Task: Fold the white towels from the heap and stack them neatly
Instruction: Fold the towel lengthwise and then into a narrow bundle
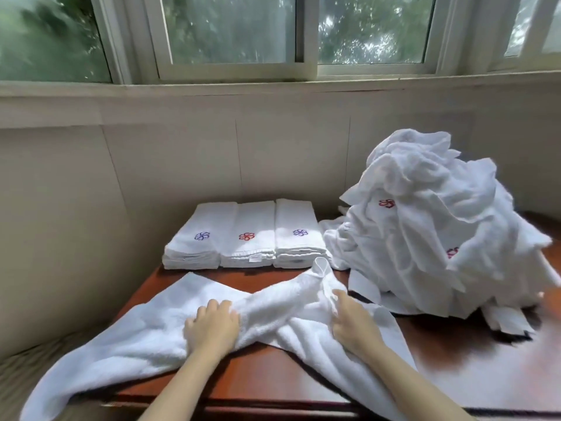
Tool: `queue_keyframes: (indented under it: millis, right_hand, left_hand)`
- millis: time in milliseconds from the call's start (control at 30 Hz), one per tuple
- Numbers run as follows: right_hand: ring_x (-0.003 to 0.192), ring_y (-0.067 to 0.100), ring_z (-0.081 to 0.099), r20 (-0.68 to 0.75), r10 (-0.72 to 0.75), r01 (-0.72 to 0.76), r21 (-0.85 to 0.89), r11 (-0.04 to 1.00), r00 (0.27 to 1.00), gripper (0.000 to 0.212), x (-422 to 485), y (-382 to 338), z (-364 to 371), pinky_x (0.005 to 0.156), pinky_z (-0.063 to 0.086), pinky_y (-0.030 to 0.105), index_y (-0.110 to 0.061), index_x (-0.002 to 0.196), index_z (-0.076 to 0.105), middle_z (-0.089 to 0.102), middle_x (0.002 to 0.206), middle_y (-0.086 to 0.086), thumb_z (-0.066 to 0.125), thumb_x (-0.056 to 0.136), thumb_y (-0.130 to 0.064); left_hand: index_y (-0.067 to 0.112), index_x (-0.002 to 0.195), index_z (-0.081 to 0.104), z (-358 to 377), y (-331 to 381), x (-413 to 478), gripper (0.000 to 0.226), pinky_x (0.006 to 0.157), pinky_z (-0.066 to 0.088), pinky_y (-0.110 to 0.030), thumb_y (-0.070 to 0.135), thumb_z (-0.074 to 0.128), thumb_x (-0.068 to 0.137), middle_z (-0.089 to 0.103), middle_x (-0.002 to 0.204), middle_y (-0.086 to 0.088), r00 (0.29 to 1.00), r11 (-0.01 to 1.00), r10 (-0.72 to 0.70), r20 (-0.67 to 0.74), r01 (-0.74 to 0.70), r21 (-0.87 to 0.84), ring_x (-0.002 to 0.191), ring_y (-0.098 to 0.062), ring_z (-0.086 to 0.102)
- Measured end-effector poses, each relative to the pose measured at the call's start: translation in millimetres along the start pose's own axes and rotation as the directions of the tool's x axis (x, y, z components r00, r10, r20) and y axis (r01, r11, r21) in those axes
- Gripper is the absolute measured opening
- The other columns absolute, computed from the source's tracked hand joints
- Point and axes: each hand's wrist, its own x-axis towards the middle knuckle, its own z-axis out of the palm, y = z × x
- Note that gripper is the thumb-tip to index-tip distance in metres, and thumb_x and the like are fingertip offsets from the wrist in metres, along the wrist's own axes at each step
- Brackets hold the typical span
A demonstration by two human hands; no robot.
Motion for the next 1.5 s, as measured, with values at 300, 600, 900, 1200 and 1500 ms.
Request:
queue_keyframes:
  millis: [300, 600, 900, 1200, 1500]
  right_hand:
    - [0.075, 0.022, 0.055, -0.106, 0.057, -0.036, 0.192, 0.981, 0.993, 0.015, 13.3, 33.7, -13.8, 0.066, 0.037, 0.031, -0.004, 0.088, 0.062, 0.061, 0.075, 0.005, 0.059, 0.092, -0.018]
    - [0.109, 0.031, 0.05, -0.111, 0.153, -0.162, -0.071, 0.984, 0.982, 0.036, 20.6, 28.6, -5.0, 0.086, 0.044, 0.037, -0.008, 0.122, 0.054, 0.055, 0.111, 0.014, 0.058, 0.089, -0.023]
    - [0.096, 0.04, 0.06, -0.338, 0.095, -0.215, -0.339, 0.916, 0.936, 0.016, 73.7, -12.7, -106.3, 0.072, 0.044, 0.038, -0.003, 0.101, 0.058, 0.057, 0.107, 0.018, 0.045, 0.092, -0.006]
    - [0.099, 0.047, 0.048, -0.757, -0.15, -0.135, -0.3, 0.944, 0.636, 0.024, 104.4, -106.1, -242.7, 0.081, 0.038, 0.047, 0.01, 0.1, 0.063, 0.05, 0.106, 0.032, 0.051, 0.092, -0.009]
    - [0.1, 0.037, 0.057, -0.898, 0.157, 0.119, 0.224, 0.967, 0.41, 0.025, 64.8, -178.9, -277.0, 0.076, 0.037, 0.037, 0.002, 0.116, 0.046, 0.06, 0.109, 0.021, 0.036, 0.099, -0.013]
  left_hand:
    - [0.033, 0.15, 0.018, -25.7, -44.5, 32.5, 0.074, 0.06, 0.045, -0.025, 0.019, 0.049, 0.084, 0.055, 0.135, -0.004, 0.961, 0.941, 0.022, 0.275, 0.073, -0.329, 0.073, -0.012, 0.059]
    - [0.012, 0.089, 0.049, -24.4, -56.5, 41.8, 0.008, 0.045, 0.042, -0.02, 0.018, 0.046, 0.085, 0.063, 0.061, -0.001, 0.963, 0.872, -0.018, 0.27, 0.147, -0.466, 0.044, -0.012, 0.054]
    - [0.004, 0.108, 0.041, -108.9, -98.2, 67.4, 0.012, 0.074, 0.033, -0.035, 0.008, 0.041, 0.097, 0.056, 0.109, -0.029, 0.77, 0.691, -0.491, -0.407, 0.06, -0.72, 0.099, -0.043, 0.055]
    - [0.006, 0.107, 0.044, -216.0, -88.3, 64.1, 0.015, 0.066, 0.032, -0.035, 0.008, 0.035, 0.096, 0.054, 0.091, -0.016, 0.647, 0.711, -0.398, -0.651, -0.231, -0.664, 0.081, -0.035, 0.051]
    - [0.001, 0.111, 0.043, -268.0, -34.7, 14.0, 0.018, 0.074, 0.037, -0.034, 0.003, 0.037, 0.094, 0.059, 0.104, -0.02, 0.506, 0.661, -0.281, -0.815, -0.513, -0.547, 0.096, -0.036, 0.056]
